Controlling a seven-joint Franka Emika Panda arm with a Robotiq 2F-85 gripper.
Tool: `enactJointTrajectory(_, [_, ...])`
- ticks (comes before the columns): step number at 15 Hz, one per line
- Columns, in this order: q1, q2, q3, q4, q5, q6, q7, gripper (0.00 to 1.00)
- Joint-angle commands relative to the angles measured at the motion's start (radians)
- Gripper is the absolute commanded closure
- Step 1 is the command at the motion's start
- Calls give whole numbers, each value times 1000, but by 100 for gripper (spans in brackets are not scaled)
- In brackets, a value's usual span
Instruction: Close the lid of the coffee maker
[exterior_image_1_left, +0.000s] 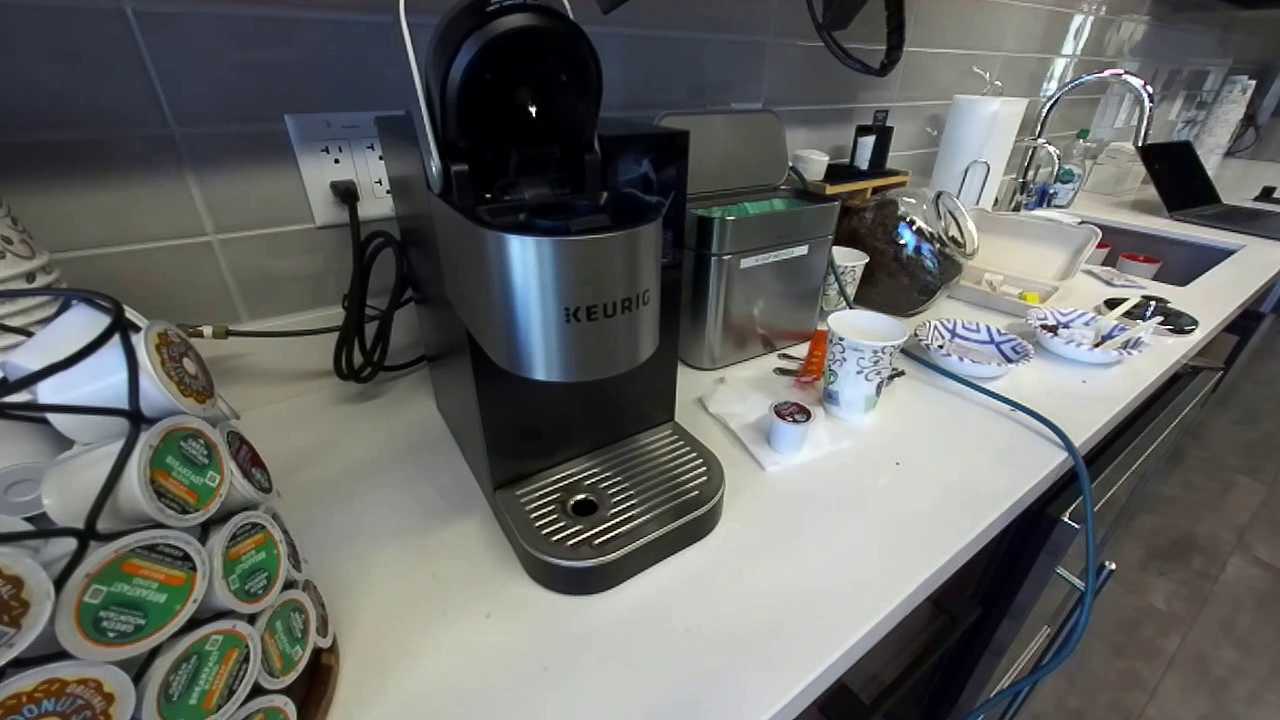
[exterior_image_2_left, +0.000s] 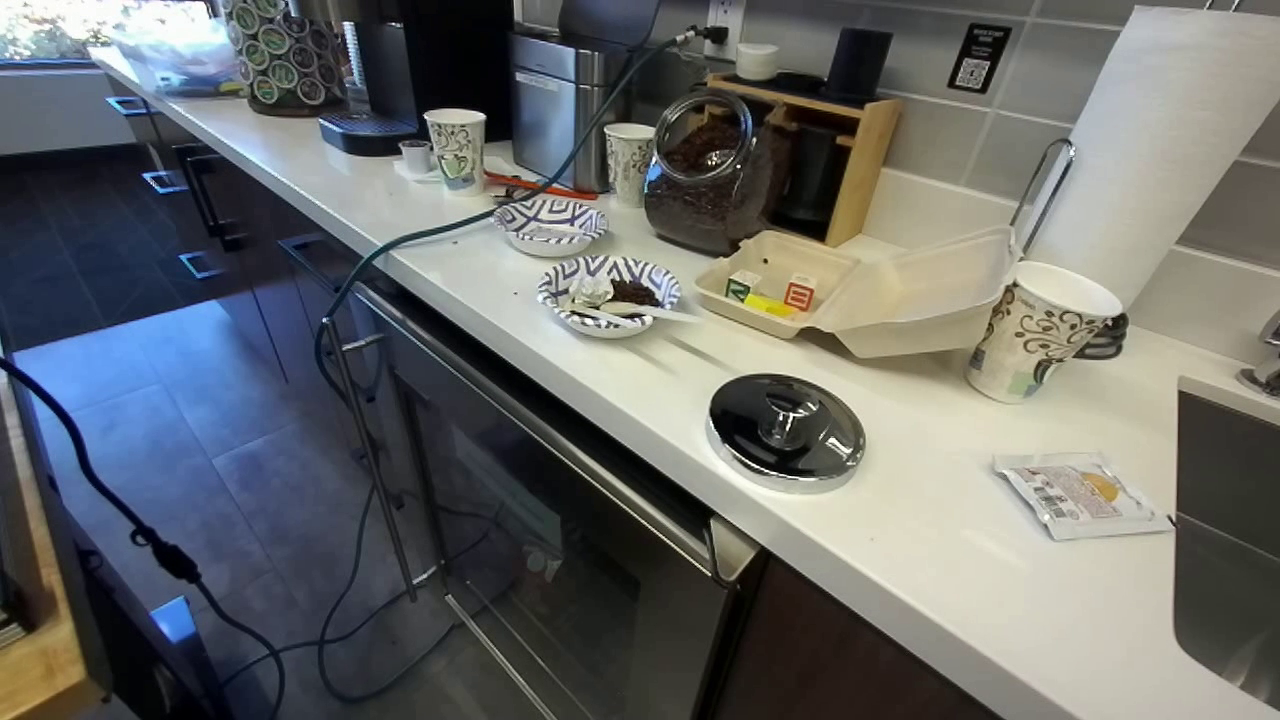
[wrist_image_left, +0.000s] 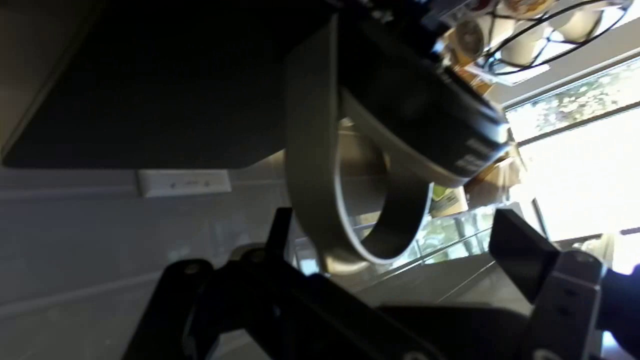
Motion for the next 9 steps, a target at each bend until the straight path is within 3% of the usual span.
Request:
enactJointTrajectory(1, [28,57,-9,39,-30,185,-57,0])
enactJointTrajectory(4, [54,88,-28,49,-70,237,-9,0])
enactJointTrajectory(9, [78,106,-51,95,-69,199,105,0])
